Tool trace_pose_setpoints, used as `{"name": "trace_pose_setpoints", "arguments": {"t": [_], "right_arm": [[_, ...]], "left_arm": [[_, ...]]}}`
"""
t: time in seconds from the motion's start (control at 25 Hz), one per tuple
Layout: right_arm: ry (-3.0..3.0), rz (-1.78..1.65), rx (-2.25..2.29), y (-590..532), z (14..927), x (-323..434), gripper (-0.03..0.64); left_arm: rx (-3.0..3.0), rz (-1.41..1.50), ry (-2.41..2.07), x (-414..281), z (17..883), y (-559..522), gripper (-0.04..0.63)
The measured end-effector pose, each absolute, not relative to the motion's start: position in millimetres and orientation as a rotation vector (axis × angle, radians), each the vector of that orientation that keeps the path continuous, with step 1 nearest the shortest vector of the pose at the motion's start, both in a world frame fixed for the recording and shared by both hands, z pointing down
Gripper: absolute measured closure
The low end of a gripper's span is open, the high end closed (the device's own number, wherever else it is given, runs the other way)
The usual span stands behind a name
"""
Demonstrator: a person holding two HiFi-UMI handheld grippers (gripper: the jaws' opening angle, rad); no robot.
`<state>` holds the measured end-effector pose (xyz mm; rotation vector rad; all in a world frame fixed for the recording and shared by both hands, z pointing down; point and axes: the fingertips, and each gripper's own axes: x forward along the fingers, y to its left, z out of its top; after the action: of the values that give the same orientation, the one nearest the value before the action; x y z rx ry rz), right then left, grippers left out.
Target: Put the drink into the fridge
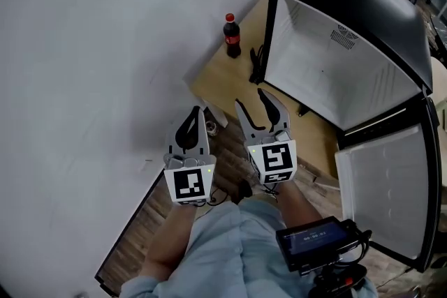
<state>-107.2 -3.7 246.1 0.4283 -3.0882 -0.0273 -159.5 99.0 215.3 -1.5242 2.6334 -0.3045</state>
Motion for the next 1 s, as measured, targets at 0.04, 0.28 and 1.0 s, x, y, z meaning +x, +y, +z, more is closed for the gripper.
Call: {"name": "trace_pose_setpoints", "arguments": {"t": [0.04, 0.28, 1.0], "right_arm": [[-3.091, -0.038, 0.418, -7, 245, -115, 0.39], [-3.089, -0.05, 0.397, -22, 250, -154, 0.39], [-2.954, -0.008, 0.689, -124, 289, -284, 0.339]], "left_arm": [[-1.512, -0.301, 2.637, -166, 214, 97, 0.588], [-1.486, -0.301, 2.662, -203, 220, 85, 0.588], [-1.792, -0.257, 2.471, -353, 244, -33, 0.588]]}}
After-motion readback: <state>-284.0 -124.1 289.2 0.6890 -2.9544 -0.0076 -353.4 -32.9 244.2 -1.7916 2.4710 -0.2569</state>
